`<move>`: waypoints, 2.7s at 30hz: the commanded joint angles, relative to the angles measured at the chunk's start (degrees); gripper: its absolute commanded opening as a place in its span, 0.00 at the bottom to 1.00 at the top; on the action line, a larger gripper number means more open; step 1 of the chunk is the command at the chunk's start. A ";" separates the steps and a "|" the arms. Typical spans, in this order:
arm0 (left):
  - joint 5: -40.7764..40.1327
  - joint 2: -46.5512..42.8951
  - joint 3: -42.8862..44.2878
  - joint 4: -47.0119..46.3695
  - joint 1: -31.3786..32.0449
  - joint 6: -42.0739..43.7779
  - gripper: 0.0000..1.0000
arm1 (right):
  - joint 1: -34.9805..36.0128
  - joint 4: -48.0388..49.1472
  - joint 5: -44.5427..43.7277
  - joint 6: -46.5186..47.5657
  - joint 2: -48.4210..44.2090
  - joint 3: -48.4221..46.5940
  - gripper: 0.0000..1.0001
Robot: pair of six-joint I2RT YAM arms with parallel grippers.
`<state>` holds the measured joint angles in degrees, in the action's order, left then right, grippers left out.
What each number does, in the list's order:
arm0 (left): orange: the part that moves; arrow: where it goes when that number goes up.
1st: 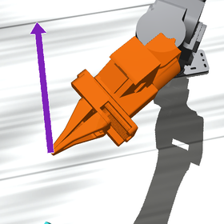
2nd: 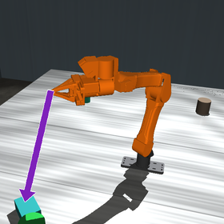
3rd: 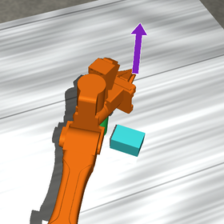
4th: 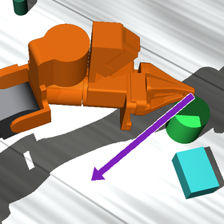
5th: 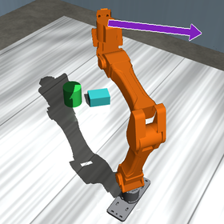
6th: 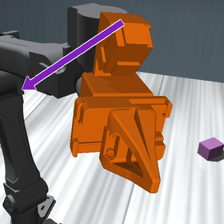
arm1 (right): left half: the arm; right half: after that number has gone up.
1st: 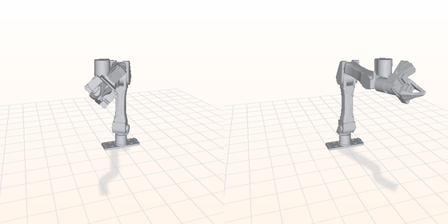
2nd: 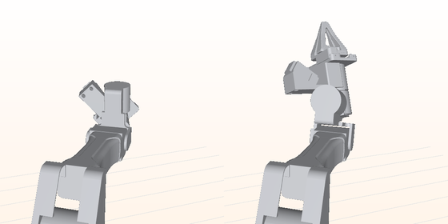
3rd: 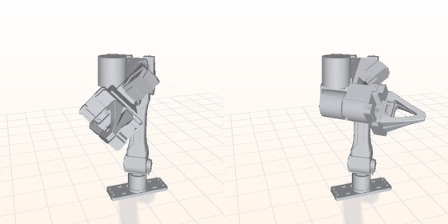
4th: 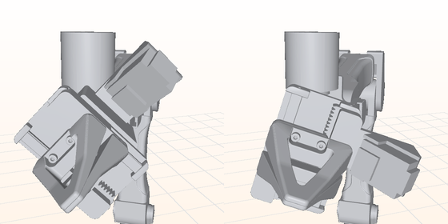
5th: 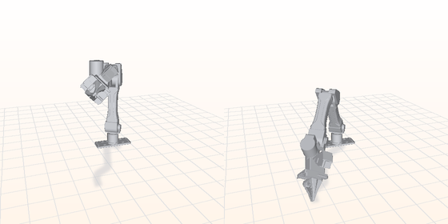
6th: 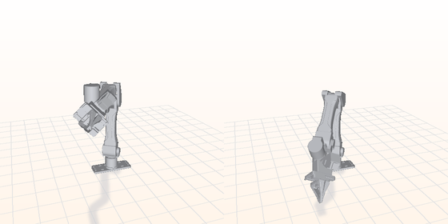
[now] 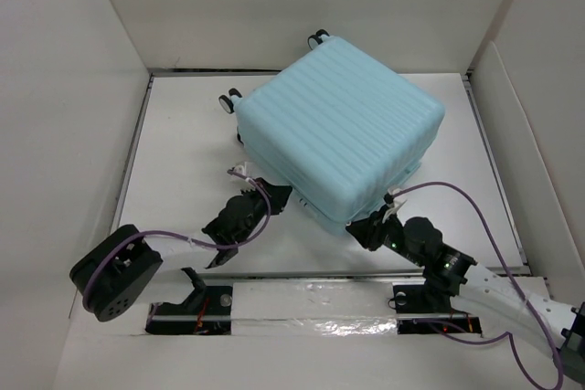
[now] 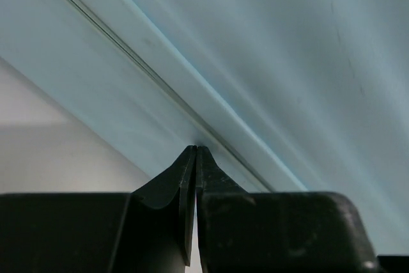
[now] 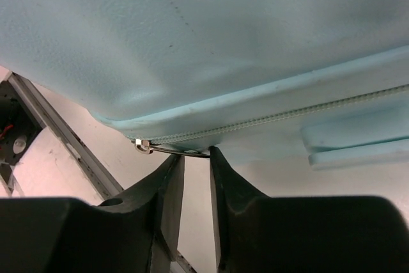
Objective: Pack the luggage
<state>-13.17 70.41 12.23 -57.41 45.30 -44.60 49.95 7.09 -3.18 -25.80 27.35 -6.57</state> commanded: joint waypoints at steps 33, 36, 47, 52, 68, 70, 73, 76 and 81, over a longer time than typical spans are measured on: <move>-2.66 4.73 5.52 -0.51 22.82 14.19 0.00 | 1.46 11.98 2.74 0.58 1.83 -5.56 0.08; -1.86 6.05 6.58 -2.00 23.34 14.54 0.00 | 1.99 10.93 2.74 0.67 1.12 -5.82 0.02; -1.07 16.58 14.92 -6.39 23.34 16.39 0.00 | 4.62 1.45 4.85 0.84 -0.28 -7.49 0.00; -0.98 22.74 20.37 -8.86 22.82 15.25 0.00 | 8.13 -5.41 3.62 1.45 1.29 -11.62 0.00; 2.98 16.65 18.22 -2.91 19.49 11.20 0.50 | 12.89 -17.00 -17.20 0.84 -0.99 -15.84 0.00; 1.66 10.74 14.94 1.14 19.48 10.94 0.50 | 12.89 -20.08 -17.74 1.63 -0.29 -17.68 0.00; -1.50 -1.04 12.29 12.20 18.95 10.85 0.43 | 12.89 -26.51 -18.35 0.85 -0.72 -20.50 0.00; -5.54 -10.54 13.78 24.25 15.88 10.41 0.43 | 12.89 -28.18 -20.28 -2.13 -3.78 -19.10 0.07; -4.77 -21.88 16.07 35.52 2.54 6.81 0.46 | 12.89 -29.94 -27.56 -9.34 -8.63 -15.93 0.32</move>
<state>-16.84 52.80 26.37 -30.74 53.17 -35.42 62.98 -21.12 -24.32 -30.00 20.45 -23.22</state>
